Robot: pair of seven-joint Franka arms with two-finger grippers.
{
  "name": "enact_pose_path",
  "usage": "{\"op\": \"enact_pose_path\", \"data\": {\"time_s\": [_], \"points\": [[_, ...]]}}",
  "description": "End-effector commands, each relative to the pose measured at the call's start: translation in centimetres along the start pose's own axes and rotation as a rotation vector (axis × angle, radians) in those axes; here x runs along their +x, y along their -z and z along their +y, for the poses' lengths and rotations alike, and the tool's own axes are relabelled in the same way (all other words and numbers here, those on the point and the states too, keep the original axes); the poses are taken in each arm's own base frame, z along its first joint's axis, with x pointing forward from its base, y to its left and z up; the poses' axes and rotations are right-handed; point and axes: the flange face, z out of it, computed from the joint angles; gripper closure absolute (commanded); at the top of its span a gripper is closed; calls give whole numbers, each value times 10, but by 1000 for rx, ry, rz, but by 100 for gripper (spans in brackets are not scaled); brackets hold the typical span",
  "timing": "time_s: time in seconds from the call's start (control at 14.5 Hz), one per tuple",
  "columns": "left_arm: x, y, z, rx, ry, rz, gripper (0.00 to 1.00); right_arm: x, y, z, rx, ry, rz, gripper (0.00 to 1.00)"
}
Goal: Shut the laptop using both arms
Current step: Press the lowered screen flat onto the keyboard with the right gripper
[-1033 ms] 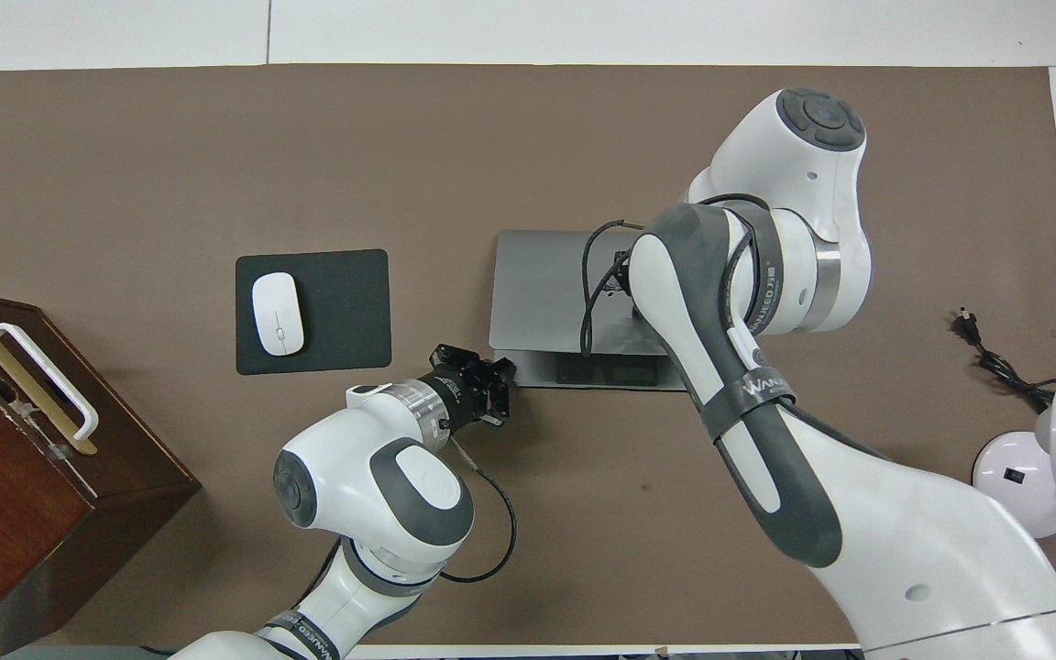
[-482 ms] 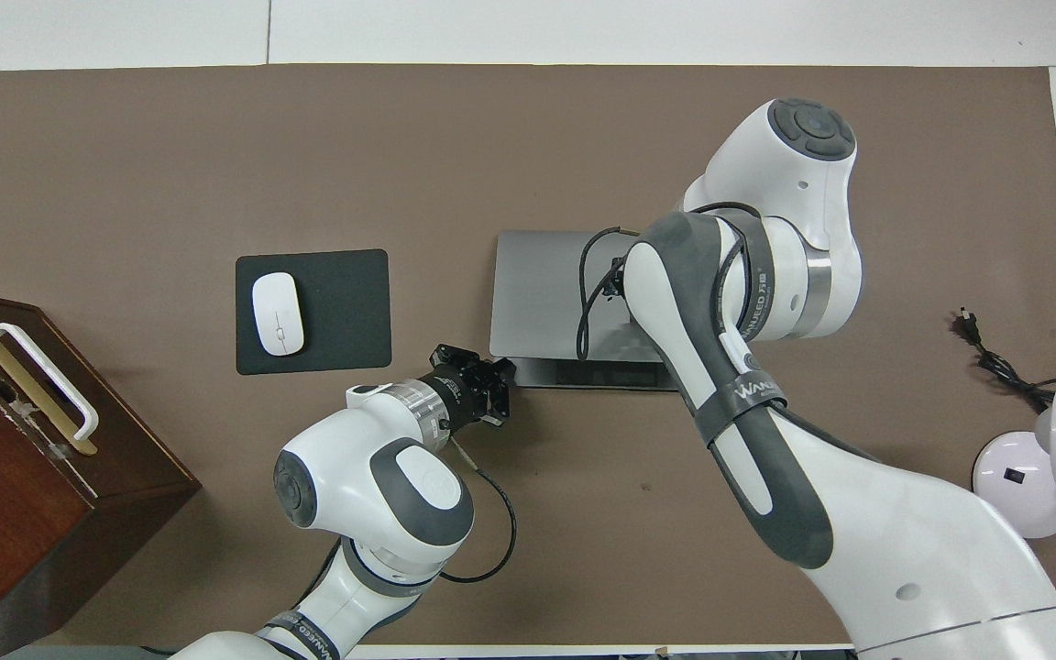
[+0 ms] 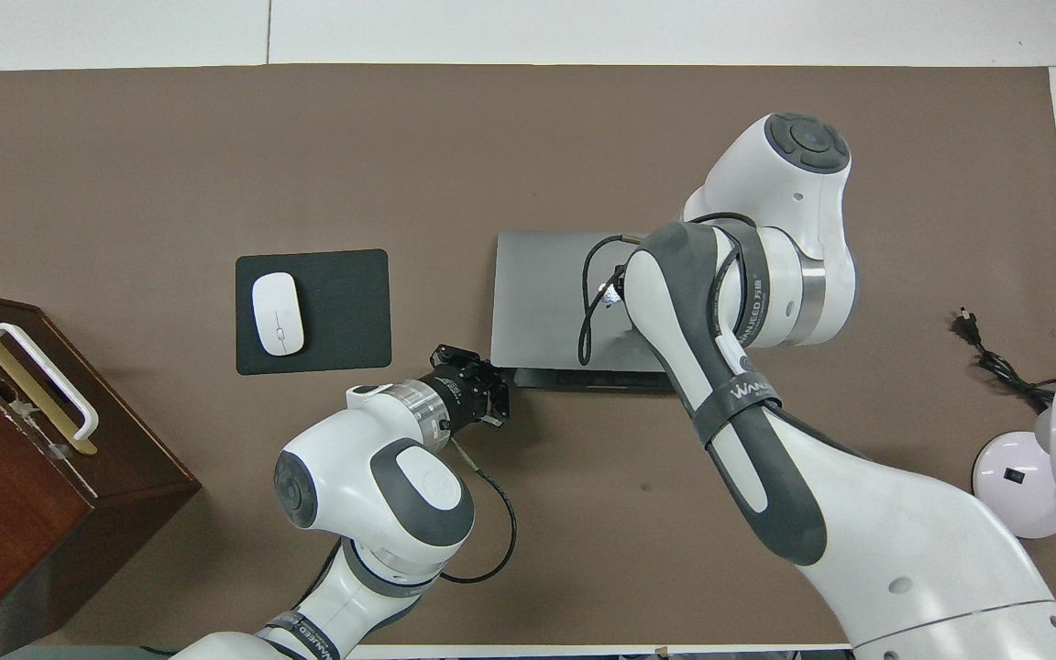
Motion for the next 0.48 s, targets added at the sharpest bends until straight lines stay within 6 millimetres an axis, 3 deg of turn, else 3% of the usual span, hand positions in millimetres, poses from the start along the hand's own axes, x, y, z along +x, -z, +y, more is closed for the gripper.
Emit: {"op": "enact_pose_path", "data": {"time_s": [0.0,0.41], "points": [[35,-8,-15,14,-7,71,100,-6,-4,5,35,-19,6,100],[35,-8,-17,14,-8,71,100,-5,-8,8,35,-22,12,100]]}}
